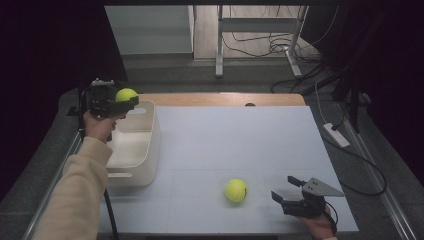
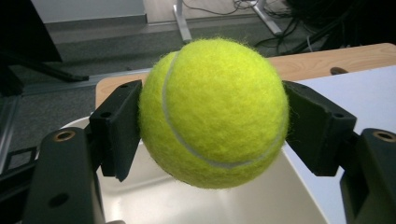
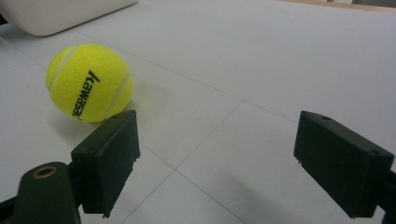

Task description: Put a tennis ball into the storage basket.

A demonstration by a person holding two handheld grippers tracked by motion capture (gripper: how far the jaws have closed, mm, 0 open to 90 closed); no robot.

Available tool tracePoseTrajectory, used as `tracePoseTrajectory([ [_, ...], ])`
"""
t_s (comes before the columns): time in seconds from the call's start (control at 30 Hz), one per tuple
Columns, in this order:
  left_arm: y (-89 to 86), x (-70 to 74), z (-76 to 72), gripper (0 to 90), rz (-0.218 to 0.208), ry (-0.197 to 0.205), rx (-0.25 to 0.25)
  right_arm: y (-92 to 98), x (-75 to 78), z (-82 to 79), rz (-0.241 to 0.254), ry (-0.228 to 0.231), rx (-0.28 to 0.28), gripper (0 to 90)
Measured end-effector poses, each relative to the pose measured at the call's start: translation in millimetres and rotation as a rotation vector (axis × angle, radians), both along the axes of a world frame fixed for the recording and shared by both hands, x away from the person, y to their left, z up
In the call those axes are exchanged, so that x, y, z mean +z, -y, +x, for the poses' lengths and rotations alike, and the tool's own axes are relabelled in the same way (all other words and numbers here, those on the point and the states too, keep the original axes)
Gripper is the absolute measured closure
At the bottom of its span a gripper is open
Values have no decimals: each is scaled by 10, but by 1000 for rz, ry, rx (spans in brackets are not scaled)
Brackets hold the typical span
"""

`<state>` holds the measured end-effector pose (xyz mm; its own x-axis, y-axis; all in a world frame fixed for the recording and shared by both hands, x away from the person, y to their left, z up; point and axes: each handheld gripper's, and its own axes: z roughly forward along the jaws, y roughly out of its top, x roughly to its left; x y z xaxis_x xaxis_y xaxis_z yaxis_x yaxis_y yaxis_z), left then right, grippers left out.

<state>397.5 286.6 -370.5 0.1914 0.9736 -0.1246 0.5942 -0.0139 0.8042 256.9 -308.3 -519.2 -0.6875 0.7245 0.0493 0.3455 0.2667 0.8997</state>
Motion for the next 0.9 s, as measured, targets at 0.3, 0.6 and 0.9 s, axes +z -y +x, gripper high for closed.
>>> tracePoseTrajectory([
  [0.3,-55,-90,80,265,11,-52,23,1,-2,-5,2,-1,0,141],
  [0.6,-85,-200,170,264,35,-122,39,1,-4,-1,-5,0,2,141],
  [0.9,-48,-282,209,264,74,-182,40,3,-3,-6,-2,0,1,141],
])
